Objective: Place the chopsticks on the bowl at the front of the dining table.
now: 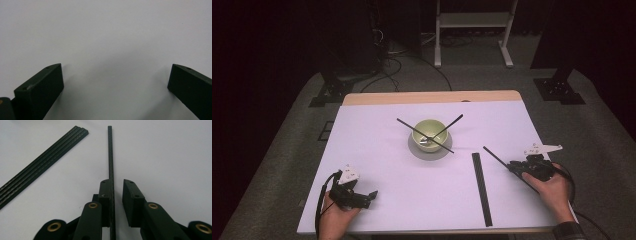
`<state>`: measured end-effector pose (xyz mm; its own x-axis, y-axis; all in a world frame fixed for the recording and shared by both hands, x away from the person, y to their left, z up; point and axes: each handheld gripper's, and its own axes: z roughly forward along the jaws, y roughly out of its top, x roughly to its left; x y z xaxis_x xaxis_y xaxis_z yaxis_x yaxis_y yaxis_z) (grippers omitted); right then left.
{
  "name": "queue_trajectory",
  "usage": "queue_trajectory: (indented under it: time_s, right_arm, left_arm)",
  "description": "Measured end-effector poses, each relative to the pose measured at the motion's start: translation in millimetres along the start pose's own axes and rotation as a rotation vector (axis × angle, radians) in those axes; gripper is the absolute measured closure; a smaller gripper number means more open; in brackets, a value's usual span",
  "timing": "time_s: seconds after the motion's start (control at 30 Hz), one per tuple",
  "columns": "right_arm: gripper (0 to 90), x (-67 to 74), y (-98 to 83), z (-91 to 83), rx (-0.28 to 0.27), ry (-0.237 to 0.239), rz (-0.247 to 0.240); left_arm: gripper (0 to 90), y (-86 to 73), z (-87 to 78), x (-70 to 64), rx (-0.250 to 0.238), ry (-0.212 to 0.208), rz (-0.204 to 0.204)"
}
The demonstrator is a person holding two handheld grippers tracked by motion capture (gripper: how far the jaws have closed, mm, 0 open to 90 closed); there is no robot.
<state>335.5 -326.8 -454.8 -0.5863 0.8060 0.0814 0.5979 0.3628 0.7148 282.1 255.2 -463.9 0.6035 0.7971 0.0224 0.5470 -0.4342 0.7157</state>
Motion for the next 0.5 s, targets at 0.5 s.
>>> queue_trajectory:
  time_s: [0.5]
  right_arm:
    - [85.3,1.2,0.0,1.3,0.005,0.002,0.003]
  left_arm:
    - [0.0,0.0,0.1,-0.1,-0.002,0.0,-0.001]
